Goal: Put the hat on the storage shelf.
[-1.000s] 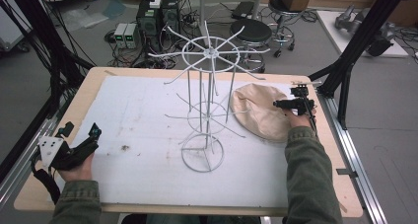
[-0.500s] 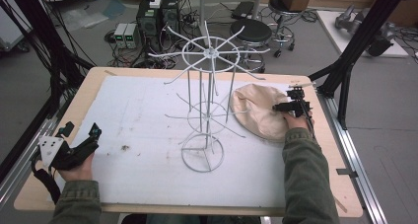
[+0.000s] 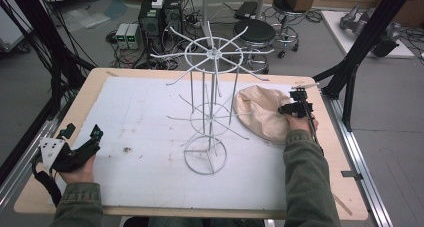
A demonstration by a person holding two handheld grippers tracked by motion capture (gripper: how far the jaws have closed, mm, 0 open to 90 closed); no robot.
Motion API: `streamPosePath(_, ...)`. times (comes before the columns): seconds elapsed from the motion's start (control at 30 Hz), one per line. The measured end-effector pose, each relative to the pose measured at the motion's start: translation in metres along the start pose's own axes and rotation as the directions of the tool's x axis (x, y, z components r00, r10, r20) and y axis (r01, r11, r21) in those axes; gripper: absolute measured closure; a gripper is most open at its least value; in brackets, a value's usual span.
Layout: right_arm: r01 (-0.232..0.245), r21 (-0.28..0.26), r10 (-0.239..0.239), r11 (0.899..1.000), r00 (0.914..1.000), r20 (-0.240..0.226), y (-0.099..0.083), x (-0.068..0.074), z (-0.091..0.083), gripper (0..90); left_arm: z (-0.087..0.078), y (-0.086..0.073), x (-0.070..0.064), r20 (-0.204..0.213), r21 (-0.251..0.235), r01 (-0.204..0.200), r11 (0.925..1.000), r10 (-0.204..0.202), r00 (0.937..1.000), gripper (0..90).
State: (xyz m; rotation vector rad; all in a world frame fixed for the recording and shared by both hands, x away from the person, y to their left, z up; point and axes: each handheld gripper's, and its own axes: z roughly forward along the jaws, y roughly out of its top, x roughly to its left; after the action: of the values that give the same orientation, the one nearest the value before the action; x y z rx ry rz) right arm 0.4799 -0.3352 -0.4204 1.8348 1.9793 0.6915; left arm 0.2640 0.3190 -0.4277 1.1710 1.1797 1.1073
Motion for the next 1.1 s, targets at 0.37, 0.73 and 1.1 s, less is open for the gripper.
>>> streamPosePath(0.37, 0.113, -0.009, -0.111, 0.994, 0.9855, 0.128, 0.0, 0.012, -0.005, 76.4, 0.0, 0.0, 0.0, 0.005, -0.001, -0.001, 1.0, 0.001, 1.0, 20.1)
streamPosePath(0.73, 0.101, -0.041, -0.095, 0.994, 0.9866, 0.133, 0.0, 0.006, -0.011, 79.8, 0.0, 0.0, -0.001, 0.006, 0.0, 0.0, 1.0, 0.0, 1.0, 20.2)
streamPosePath(1.1, 0.083, -0.107, -0.068, 0.991, 0.9884, 0.136, -0.004, 0.007, -0.023, 80.9, 0.0, 0.0, -0.001, 0.007, 0.0, 0.001, 1.0, -0.001, 1.0, 20.2)
